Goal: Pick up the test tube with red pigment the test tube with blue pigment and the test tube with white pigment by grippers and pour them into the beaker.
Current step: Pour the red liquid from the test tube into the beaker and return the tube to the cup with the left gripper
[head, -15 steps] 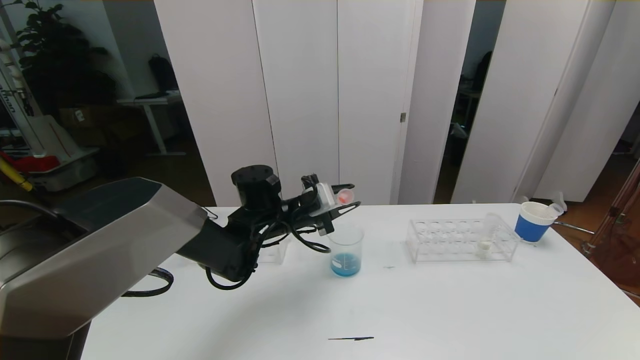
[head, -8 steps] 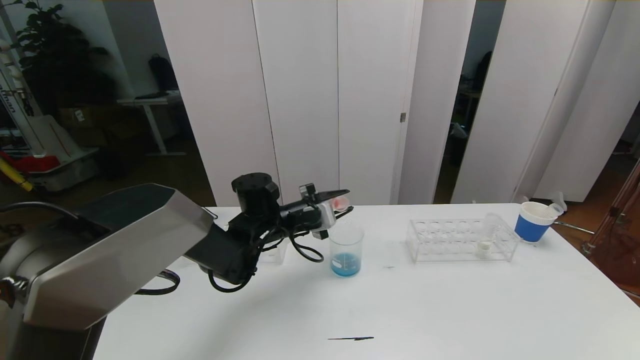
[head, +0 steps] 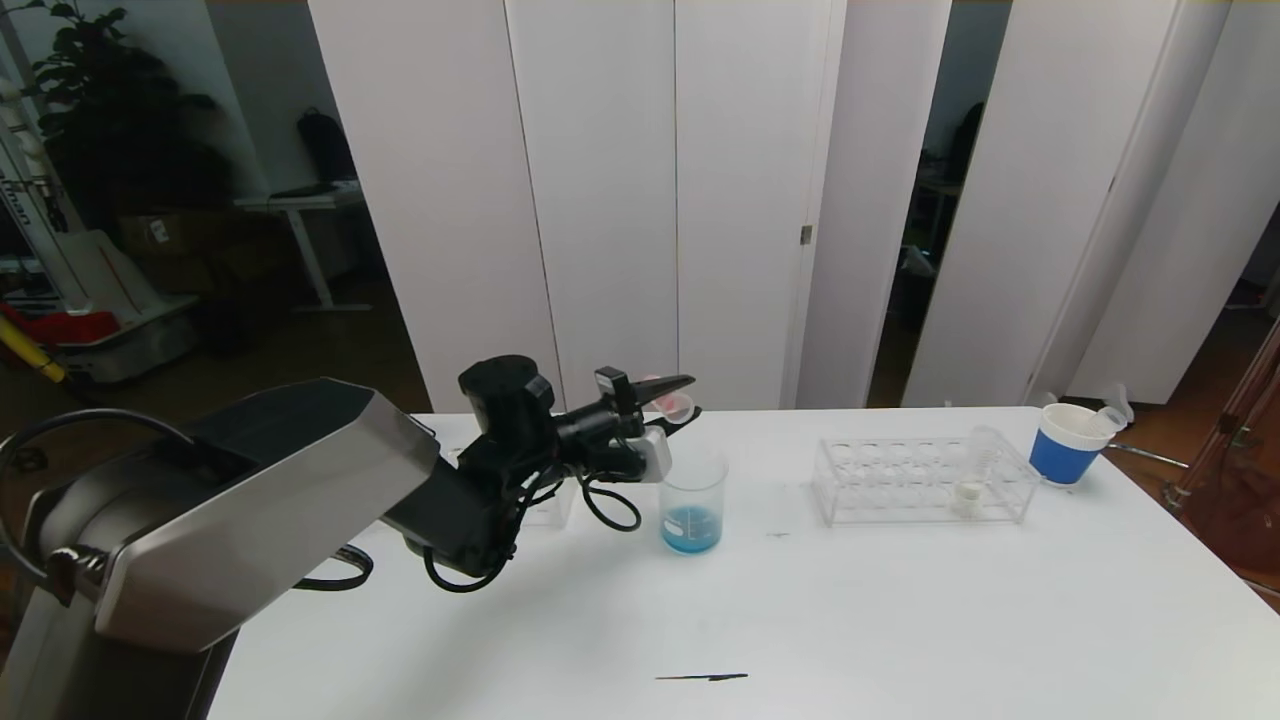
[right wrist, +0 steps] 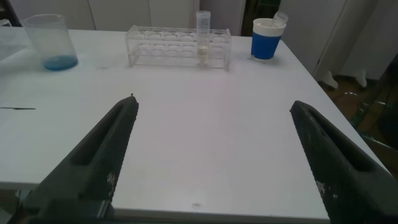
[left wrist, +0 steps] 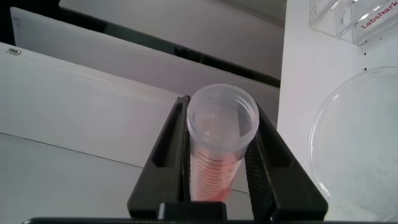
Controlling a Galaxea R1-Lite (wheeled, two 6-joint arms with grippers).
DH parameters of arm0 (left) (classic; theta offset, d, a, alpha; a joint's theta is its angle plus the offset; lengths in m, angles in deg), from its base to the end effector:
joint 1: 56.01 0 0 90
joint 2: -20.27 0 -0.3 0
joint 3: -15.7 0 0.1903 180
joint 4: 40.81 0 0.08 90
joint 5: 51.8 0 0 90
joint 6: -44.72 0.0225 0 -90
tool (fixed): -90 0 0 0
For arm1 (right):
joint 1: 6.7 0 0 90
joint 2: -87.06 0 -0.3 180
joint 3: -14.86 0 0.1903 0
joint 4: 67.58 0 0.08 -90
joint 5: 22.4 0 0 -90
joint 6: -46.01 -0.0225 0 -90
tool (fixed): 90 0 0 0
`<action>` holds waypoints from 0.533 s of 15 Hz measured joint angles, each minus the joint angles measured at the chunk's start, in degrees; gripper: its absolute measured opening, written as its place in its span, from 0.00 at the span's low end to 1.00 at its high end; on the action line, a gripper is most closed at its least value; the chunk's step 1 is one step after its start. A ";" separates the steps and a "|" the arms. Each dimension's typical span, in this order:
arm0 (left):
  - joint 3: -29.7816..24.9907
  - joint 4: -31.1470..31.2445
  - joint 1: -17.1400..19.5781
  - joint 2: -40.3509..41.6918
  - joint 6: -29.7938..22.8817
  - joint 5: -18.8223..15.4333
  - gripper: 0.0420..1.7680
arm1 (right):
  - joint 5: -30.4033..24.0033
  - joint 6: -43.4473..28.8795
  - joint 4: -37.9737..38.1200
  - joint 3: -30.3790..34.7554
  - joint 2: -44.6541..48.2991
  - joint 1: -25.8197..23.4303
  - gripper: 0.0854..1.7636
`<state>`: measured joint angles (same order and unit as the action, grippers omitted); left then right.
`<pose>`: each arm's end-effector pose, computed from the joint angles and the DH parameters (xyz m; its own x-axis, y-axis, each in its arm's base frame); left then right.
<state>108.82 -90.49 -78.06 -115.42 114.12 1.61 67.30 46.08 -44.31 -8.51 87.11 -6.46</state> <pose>0.4140 -0.1822 0.0930 0.5147 -0.8516 0.0994 0.1916 0.2272 0.9548 -0.0229 0.0000 0.0756 1.0000 0.0094 0.0026 -0.0094 1.0000 -0.0012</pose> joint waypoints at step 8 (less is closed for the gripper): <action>0.74 -5.14 0.48 -2.93 5.62 0.11 0.31 | 0.00 0.00 0.00 0.00 0.00 -0.02 0.99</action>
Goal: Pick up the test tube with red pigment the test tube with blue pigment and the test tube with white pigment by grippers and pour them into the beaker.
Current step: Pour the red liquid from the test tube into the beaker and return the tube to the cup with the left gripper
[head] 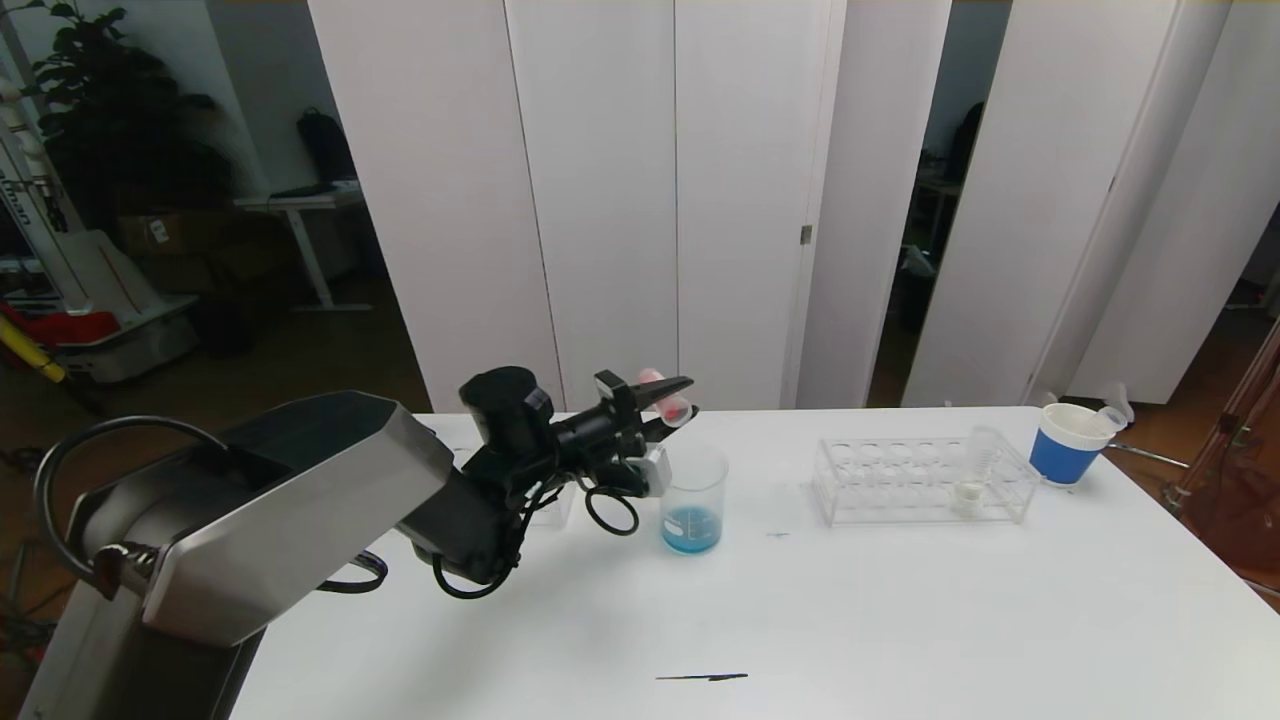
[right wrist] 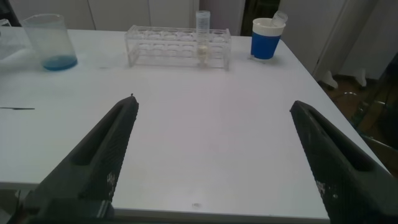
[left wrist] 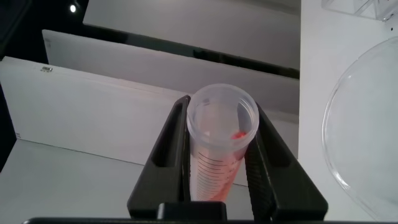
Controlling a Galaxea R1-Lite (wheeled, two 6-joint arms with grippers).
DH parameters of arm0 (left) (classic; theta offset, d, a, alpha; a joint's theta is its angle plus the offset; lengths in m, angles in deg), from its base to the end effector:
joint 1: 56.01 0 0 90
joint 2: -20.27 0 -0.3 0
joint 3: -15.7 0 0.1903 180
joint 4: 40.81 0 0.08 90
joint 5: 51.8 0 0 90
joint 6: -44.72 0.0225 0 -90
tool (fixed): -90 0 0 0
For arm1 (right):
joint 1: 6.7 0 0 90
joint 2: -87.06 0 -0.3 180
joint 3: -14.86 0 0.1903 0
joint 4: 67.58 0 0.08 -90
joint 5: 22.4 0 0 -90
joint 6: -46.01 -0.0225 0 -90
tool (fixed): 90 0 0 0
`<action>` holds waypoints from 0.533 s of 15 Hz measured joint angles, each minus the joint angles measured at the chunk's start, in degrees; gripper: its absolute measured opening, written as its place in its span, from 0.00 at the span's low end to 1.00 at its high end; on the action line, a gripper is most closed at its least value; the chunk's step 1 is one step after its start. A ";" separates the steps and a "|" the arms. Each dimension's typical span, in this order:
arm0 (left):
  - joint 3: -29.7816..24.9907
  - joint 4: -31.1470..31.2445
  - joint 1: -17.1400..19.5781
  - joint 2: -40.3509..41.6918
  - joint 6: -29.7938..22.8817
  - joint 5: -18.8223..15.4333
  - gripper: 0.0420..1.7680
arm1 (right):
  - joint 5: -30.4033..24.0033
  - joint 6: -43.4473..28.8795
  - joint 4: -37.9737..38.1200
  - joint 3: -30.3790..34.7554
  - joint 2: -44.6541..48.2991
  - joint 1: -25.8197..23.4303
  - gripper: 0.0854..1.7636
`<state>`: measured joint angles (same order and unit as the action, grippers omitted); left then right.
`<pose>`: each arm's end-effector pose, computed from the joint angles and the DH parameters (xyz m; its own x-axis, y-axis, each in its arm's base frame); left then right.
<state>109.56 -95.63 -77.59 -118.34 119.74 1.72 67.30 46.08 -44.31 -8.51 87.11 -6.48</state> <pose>0.4199 -0.1804 0.0815 0.5175 -0.8440 0.1406 0.0601 0.1997 0.9780 -0.0229 0.0000 0.0756 1.0000 0.0091 0.0026 -0.0091 1.0000 -0.0012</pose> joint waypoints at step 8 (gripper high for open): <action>0.41 -0.28 0.05 -1.46 4.13 1.02 0.31 | 0.00 0.00 -0.01 0.00 0.00 0.02 0.99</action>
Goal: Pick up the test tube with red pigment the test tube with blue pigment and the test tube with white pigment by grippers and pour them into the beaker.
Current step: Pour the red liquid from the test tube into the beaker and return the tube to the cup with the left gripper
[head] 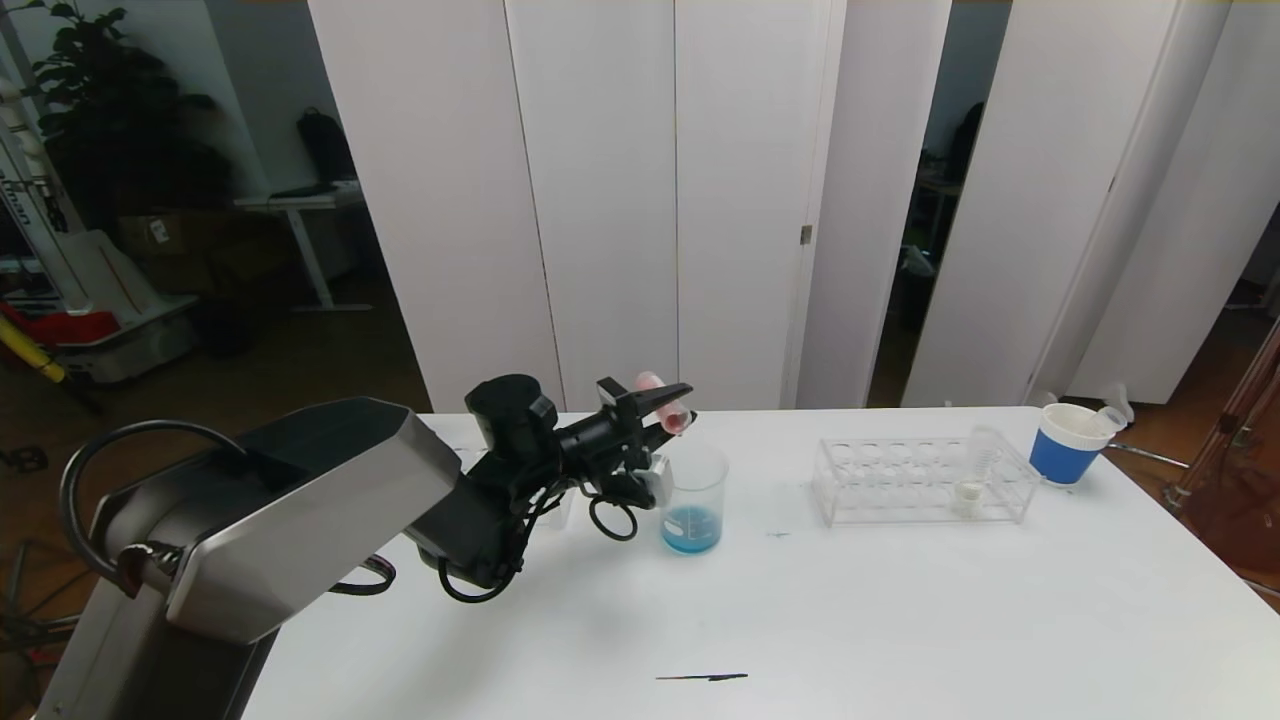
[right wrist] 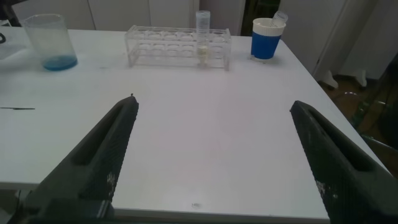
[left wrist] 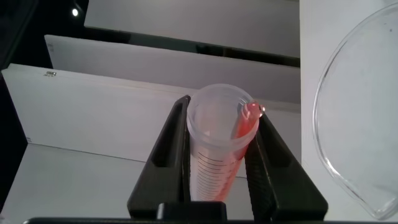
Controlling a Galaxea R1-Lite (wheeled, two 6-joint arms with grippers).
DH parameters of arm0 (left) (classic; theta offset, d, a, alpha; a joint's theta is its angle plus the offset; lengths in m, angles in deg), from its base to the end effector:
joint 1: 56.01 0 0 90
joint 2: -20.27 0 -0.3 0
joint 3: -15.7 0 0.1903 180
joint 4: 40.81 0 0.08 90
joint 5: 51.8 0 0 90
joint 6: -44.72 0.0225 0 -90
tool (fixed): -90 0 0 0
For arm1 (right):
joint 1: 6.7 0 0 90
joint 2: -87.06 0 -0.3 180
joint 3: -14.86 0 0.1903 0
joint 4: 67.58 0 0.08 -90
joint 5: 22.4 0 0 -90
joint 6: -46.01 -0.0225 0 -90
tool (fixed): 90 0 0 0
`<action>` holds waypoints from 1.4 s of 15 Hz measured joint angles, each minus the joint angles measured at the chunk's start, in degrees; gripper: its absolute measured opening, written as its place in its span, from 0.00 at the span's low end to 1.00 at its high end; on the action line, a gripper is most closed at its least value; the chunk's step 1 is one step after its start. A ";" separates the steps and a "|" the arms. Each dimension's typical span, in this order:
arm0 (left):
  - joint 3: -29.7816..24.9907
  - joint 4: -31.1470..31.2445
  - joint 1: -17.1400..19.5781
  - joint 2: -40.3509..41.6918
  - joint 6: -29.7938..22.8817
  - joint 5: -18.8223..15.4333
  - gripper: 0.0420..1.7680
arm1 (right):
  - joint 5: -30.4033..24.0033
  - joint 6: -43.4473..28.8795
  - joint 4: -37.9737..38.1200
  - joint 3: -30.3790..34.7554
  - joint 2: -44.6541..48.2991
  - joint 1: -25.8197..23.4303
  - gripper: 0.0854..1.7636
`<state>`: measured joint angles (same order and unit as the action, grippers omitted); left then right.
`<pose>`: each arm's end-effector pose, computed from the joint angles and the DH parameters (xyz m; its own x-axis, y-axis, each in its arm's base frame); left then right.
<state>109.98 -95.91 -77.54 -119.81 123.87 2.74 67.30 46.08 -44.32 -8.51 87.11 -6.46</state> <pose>0.4229 -0.1809 0.0720 0.5348 -0.8346 0.1316 0.0089 0.1613 0.9869 -0.0229 0.0000 0.0757 1.0000 0.0094 0.0028 -0.0094 1.0000 -0.0012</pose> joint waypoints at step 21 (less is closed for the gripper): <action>1.05 -1.44 -0.66 -1.46 4.97 1.90 0.31 | 0.00 0.00 0.01 0.00 0.00 0.00 0.99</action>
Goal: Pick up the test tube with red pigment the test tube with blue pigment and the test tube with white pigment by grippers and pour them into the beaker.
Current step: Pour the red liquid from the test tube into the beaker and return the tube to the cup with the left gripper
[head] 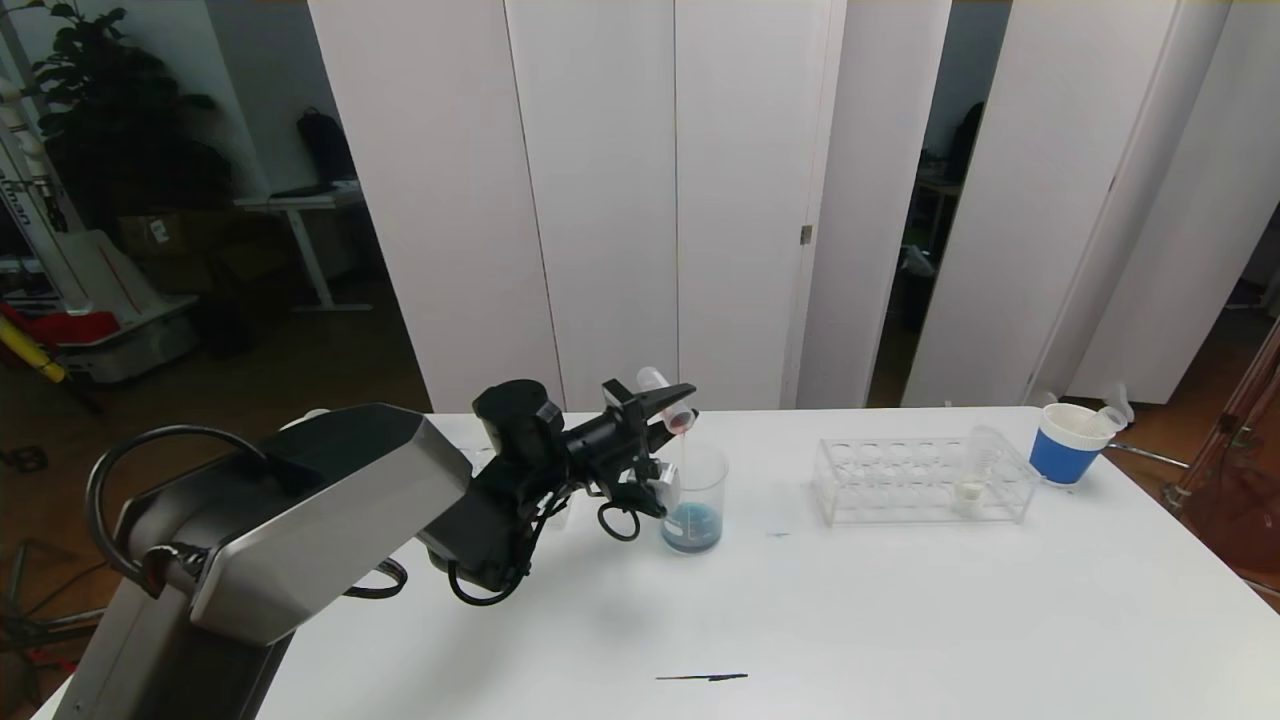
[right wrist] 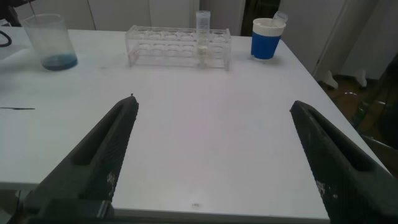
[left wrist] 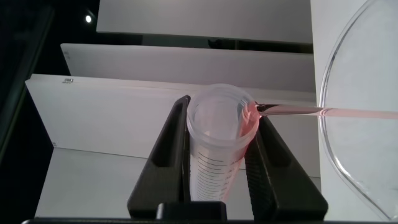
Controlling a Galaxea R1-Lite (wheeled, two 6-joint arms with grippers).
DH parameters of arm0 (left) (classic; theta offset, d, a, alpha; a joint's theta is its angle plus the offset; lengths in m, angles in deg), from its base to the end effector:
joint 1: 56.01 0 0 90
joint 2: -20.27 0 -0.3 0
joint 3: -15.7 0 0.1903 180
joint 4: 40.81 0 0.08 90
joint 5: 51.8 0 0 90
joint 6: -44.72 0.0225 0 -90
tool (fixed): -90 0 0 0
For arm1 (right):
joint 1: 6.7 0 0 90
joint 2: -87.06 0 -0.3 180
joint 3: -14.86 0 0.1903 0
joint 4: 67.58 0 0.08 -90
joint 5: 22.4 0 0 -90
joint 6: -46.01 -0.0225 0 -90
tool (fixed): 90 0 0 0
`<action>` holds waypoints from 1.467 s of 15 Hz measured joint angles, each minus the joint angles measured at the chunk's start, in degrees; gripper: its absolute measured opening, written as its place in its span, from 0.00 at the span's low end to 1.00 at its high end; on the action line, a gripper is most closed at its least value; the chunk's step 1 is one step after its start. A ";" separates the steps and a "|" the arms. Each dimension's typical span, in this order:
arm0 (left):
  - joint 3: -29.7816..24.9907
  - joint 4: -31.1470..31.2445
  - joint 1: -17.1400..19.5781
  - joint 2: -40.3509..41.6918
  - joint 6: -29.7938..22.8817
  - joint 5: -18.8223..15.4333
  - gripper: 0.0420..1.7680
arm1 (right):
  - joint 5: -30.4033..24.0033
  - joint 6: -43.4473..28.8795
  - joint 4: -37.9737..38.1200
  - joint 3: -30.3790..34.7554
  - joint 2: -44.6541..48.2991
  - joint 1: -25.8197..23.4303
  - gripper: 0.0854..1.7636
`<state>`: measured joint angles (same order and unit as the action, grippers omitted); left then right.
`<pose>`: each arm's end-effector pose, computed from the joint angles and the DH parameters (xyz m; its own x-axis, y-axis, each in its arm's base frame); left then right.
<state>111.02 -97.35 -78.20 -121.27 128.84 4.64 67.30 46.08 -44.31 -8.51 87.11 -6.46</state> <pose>0.4247 -0.1867 0.0669 0.5503 -0.8215 0.1493 -0.0812 0.1253 0.9888 -0.0229 0.0000 0.0756 1.0000 0.0094 0.0026 -0.0094 1.0000 -0.0012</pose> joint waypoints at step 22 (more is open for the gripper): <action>0.04 -0.44 0.04 1.88 -8.22 0.88 0.31 | -0.02 0.00 0.00 0.00 0.00 0.00 0.99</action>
<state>111.06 -97.79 -78.16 -119.39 120.63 5.52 67.27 46.08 -44.31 -8.51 87.11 -6.46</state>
